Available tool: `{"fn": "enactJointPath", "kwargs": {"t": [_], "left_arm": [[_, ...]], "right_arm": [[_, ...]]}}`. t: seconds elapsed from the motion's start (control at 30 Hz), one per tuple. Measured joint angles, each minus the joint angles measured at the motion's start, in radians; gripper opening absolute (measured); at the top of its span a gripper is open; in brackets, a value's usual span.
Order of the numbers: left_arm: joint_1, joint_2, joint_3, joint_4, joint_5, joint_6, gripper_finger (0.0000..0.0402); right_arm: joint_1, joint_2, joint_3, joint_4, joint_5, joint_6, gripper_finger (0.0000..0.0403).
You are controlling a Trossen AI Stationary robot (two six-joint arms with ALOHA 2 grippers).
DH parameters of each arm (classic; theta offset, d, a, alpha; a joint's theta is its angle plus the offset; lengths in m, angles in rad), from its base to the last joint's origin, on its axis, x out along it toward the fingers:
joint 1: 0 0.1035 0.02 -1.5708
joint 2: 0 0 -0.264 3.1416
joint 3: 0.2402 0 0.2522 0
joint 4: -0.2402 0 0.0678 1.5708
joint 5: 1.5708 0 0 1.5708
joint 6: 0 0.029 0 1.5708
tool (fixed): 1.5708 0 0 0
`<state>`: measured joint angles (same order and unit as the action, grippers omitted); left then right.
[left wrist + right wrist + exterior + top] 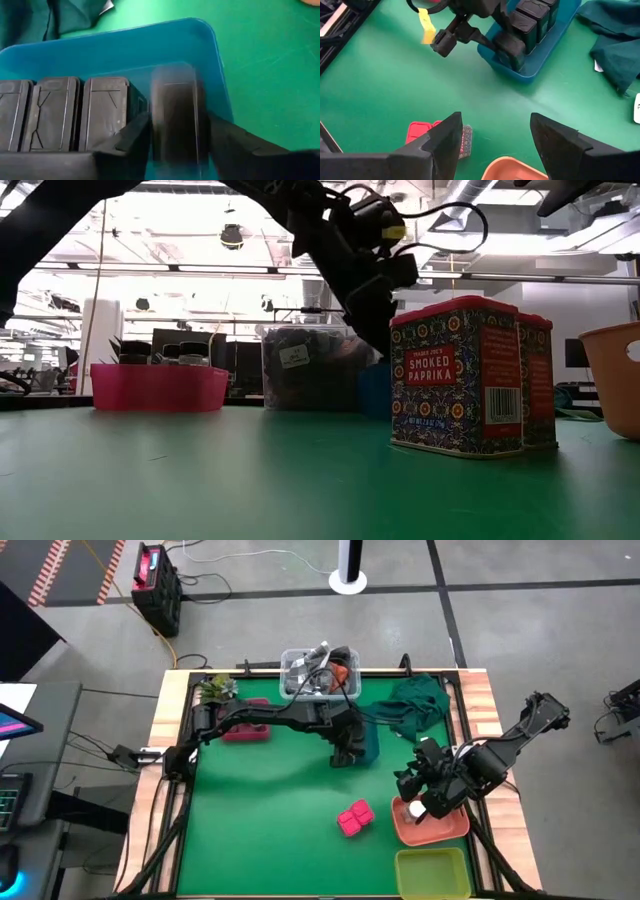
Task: Sort spices by type
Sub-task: Put the black seasoning can into the blue bin, then put the red seasoning can into the yellow bin
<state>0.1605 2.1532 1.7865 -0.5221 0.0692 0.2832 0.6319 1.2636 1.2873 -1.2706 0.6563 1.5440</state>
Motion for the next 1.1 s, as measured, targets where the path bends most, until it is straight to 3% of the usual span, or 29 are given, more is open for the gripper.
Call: {"fn": "enactJointPath", "kwargs": {"t": [0.3, 0.63, 0.93, 1.1], "left_arm": [[0.000, -0.013, 0.000, -0.006, -0.063, -0.018, 0.0247], [-0.035, -0.157, 0.051, -0.018, -0.069, -0.073, 0.0250], [-0.246, -0.186, 0.050, -0.191, -0.028, -0.350, 0.0250], [-0.396, -0.188, 0.050, -0.207, -0.113, -0.587, 0.0250]], "right_arm": [[0.000, 0.000, 0.000, 0.000, 0.000, -0.004, 0.0260], [0.059, -0.022, 0.000, -0.016, -0.054, -0.009, 0.0260], [0.166, -0.028, 0.000, -0.066, -0.082, 0.043, 0.0260], [0.197, -0.027, 0.000, -0.061, -0.083, 0.053, 0.0260]]}}
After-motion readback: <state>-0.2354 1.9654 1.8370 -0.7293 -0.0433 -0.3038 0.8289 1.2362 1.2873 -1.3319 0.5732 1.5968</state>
